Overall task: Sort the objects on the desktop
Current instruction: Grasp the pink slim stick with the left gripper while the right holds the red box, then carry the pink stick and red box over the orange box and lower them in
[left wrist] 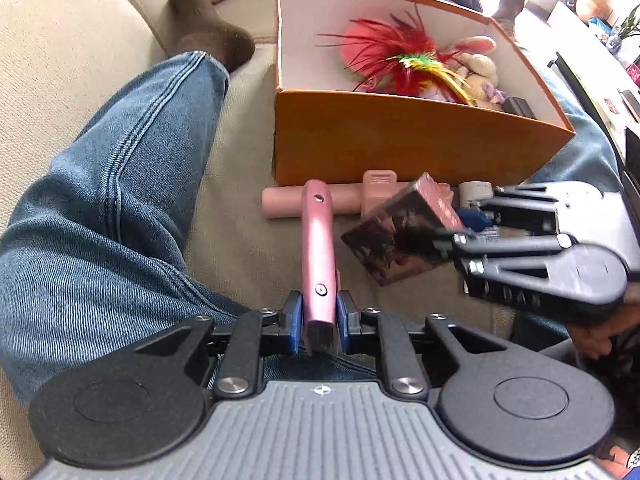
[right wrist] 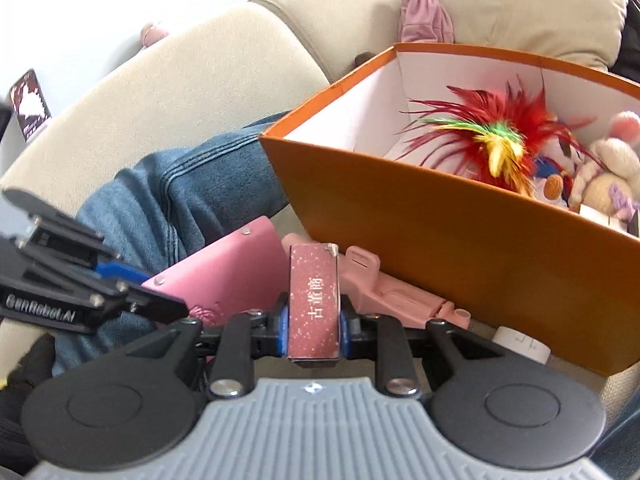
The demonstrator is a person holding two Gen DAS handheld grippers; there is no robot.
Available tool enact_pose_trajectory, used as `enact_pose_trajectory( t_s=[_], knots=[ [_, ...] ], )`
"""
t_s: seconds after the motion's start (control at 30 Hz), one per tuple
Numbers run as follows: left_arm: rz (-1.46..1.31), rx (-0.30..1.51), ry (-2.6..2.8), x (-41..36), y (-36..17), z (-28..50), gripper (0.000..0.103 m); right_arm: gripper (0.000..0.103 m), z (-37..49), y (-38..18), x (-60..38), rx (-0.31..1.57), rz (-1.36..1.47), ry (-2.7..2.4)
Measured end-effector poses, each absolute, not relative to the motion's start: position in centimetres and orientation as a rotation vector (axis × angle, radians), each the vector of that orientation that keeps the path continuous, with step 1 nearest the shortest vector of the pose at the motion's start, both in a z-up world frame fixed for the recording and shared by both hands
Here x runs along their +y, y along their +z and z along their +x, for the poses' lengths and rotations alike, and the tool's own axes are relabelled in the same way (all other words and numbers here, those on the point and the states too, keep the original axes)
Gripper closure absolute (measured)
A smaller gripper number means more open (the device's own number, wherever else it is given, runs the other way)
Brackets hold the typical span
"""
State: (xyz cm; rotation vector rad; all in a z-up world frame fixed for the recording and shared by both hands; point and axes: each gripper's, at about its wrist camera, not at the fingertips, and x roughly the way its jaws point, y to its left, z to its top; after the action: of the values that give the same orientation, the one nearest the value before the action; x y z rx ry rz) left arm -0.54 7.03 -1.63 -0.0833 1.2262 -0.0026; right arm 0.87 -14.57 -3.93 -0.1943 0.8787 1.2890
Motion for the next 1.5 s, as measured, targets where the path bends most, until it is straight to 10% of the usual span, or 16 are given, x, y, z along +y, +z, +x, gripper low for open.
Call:
enact_pose_trajectory(
  t_s=[0.57, 0.8, 1.5],
  knots=[
    [-0.077, 1.229, 0.087, 7.2, -5.8, -0.2, 0.067, 0.079, 1.6, -5.6, -13.1, 0.938, -0.230, 1.297],
    [-0.152, 1.136, 0.110, 8.2, -4.0, -0.8, 0.083, 0.079, 1.5, -5.1, -13.6, 0.943, -0.226, 1.288],
    [-0.196, 0.900, -0.198, 4.8, 5.1, 8.4, 0.084, 0.078, 10.4, 7.5, -24.8, 0.735, 0.046, 0.899]
  ],
)
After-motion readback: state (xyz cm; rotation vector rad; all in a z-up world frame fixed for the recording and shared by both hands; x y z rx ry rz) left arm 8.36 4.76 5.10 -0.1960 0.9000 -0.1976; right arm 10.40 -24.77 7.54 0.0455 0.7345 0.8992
